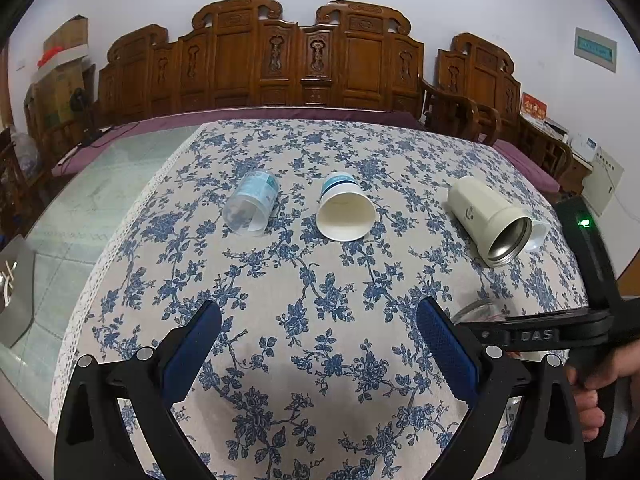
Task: Flip cup upside down
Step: 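Rotate the glass cup with the right tool and lower it onto the tablecloth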
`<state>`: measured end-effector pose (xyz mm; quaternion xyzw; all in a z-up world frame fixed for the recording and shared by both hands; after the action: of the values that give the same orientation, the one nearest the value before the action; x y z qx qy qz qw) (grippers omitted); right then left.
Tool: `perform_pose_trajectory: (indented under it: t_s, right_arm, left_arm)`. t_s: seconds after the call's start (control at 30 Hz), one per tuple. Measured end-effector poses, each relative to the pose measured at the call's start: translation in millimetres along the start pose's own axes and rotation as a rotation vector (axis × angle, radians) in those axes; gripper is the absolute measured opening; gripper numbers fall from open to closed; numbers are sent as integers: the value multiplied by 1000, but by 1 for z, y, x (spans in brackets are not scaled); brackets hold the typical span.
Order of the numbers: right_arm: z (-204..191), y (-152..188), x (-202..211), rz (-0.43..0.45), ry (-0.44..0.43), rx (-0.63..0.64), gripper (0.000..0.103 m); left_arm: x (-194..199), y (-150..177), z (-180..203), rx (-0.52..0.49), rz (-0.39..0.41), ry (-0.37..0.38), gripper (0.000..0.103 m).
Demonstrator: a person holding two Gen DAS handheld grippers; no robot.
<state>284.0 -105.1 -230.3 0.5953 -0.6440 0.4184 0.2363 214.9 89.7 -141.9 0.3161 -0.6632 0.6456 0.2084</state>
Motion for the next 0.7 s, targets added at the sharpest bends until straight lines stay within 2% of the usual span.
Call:
perform_pose_trajectory:
  t_s: [0.33, 0.57, 0.7]
  right_arm:
    - [-25, 4, 54, 211, 37, 224, 58]
    - [-38, 4, 51, 258, 157, 379, 58]
    - [-40, 0, 45, 253, 191, 404, 58]
  left_arm:
    - [0, 0, 2, -5, -1, 0, 94]
    - [0, 0, 3, -6, -2, -1, 94]
    - [-1, 1, 3, -7, -5, -2, 94]
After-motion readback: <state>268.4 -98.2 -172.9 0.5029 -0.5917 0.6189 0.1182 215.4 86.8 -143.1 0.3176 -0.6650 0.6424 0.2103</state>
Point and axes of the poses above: each gripper's, at about its wrist camera, not at the fingertips, and x roughly against the way its jaws point, z to its right, y to its underside, the point moved 3 cm from there along -x, roughly the way its jaws point, and after that the axes turned 11 degrees about -y, right-handed, at the moved point
